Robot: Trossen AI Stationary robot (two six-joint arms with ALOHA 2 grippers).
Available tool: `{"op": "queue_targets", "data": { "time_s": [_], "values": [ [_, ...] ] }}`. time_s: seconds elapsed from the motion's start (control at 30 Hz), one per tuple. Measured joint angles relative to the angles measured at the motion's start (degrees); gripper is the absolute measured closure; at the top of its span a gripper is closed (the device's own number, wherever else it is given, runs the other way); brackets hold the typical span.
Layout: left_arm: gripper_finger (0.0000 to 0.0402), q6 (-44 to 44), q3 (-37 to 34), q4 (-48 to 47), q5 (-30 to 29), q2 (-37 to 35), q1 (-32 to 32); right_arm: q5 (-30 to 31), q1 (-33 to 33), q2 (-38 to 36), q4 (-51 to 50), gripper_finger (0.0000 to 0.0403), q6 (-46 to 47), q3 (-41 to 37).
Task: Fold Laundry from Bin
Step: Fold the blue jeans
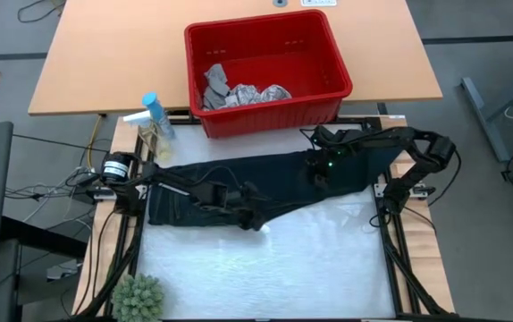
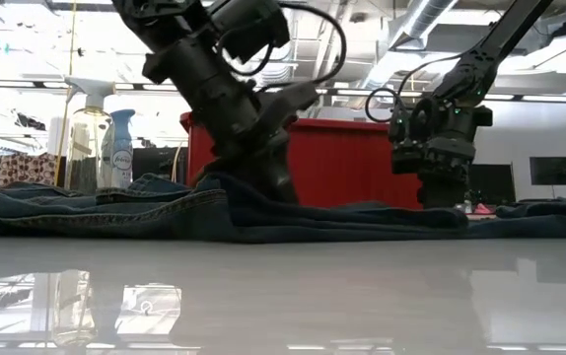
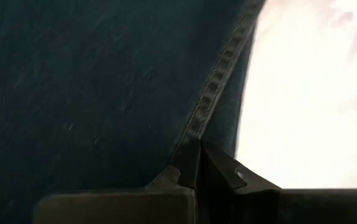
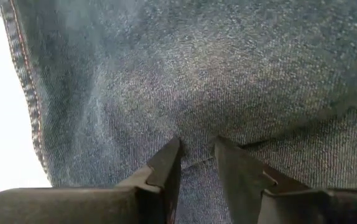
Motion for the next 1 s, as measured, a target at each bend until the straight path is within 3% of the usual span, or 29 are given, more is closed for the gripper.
{"op": "queue_targets", "data": {
  "time_s": [0.4,0.5,0.67,0.73,1.0],
  "values": [
    [0.0401,5.6,-8.7,5.3,8.5,-0.3,0.4,2.7,-0.4,-3.5,0.9,0.0272,9.8,3.3],
    [0.0401,7.4,-9.1,4.7,9.3,-0.3,0.4,10.7,-1.1,-7.4,-2.3,0.0272,11.3,6.3],
    [0.0401,9.6,-9.2,5.2,9.7,-0.2,0.6,41.1,-2.1,-13.2,-12.0,0.0271,16.1,10.9],
    [0.0401,9.7,-9.3,6.8,10.4,-0.2,0.9,48.4,-3.3,-14.6,-16.3,0.0269,19.6,12.2],
    [0.0401,10.3,-9.4,8.9,11.1,0.0,1.5,49.9,-8.7,-15.2,-32.6,0.0216,31.6,9.9]
  ]
}}
